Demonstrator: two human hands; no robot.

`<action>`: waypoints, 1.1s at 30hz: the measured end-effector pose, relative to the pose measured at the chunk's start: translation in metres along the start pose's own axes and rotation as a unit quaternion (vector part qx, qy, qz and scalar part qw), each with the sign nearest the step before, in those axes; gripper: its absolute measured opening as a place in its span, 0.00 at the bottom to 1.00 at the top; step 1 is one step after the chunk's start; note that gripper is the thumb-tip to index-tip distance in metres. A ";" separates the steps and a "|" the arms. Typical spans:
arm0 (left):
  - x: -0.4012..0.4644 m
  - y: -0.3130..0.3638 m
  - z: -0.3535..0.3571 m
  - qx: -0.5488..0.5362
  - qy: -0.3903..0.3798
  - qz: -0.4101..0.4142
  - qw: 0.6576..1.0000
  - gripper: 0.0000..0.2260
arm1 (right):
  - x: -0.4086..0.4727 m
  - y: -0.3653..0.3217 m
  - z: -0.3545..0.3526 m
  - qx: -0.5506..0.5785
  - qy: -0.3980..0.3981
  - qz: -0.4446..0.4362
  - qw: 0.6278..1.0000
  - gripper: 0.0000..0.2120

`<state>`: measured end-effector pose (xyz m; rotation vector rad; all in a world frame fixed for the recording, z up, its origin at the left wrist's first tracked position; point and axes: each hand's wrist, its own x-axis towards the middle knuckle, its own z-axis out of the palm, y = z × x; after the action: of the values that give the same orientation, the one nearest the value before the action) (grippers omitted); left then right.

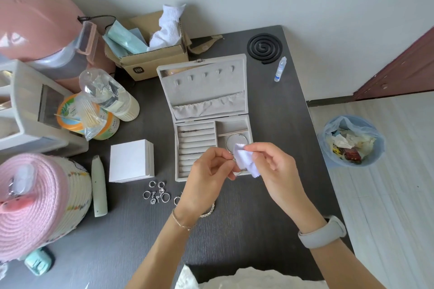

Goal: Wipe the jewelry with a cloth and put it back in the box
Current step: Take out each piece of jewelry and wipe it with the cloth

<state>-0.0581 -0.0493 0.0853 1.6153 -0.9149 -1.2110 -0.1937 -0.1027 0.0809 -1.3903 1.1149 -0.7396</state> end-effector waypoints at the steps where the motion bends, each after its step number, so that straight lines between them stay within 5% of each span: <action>1: 0.000 0.002 -0.001 -0.003 0.003 0.002 1.000 0.05 | -0.001 -0.002 0.000 -0.012 -0.016 -0.006 1.000 0.15; 9: -0.004 0.005 -0.011 -0.041 0.038 -0.029 0.998 0.05 | 0.002 -0.010 -0.006 -0.097 -0.052 0.003 0.994 0.13; 19: -0.011 0.009 -0.008 0.095 0.037 0.016 0.995 0.09 | -0.003 -0.017 -0.004 -0.243 -0.158 -0.054 0.956 0.12; 28: -0.016 0.017 -0.013 0.070 0.026 0.051 0.996 0.07 | 0.000 -0.022 0.001 -0.244 -0.138 -0.094 0.955 0.05; 33: -0.017 0.015 -0.019 0.181 0.016 0.078 0.980 0.05 | 0.004 -0.022 -0.004 -0.269 -0.131 -0.141 0.944 0.06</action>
<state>-0.0451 -0.0343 0.1073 1.7991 -1.2740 -0.9451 -0.1919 -0.1100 0.1024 -2.0786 0.9499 -0.4375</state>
